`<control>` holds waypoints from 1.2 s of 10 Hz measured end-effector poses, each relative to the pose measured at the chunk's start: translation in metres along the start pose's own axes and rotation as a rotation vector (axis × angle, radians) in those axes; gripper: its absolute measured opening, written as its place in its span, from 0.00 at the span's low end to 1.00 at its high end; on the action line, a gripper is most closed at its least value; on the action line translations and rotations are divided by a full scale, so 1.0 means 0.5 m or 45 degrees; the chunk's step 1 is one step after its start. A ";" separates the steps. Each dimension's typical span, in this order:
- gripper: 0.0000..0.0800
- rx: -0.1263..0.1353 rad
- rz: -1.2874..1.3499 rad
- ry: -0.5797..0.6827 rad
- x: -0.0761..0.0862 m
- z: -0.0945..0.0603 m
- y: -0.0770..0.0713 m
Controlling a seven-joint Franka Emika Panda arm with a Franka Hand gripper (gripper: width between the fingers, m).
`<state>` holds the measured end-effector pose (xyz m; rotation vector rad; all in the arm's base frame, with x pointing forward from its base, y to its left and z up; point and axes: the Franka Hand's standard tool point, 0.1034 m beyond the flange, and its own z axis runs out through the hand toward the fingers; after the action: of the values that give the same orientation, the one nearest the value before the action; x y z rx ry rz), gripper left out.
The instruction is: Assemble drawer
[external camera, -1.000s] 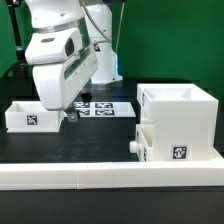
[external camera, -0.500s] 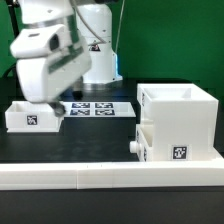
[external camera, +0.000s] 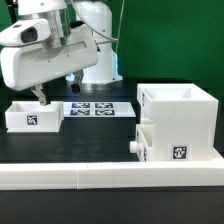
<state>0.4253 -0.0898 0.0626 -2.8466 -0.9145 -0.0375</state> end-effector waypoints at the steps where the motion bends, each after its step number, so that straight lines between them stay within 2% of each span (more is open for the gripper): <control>1: 0.81 0.001 0.084 0.000 0.000 0.001 -0.001; 3: 0.81 0.001 0.255 0.000 -0.001 0.002 -0.001; 4: 0.81 -0.030 0.439 0.009 -0.004 0.007 -0.003; 6: 0.81 -0.047 0.701 -0.008 -0.018 0.023 -0.019; 8: 0.81 -0.079 0.685 0.010 -0.042 0.032 -0.009; 12: 0.81 -0.078 0.675 0.010 -0.036 0.031 -0.011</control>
Offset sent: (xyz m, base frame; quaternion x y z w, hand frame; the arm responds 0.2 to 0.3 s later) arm -0.0283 -0.0373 -0.0207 -0.1531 -0.0755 0.2895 0.9418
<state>0.4069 -0.0934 0.0469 -3.0408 -0.1366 -0.0155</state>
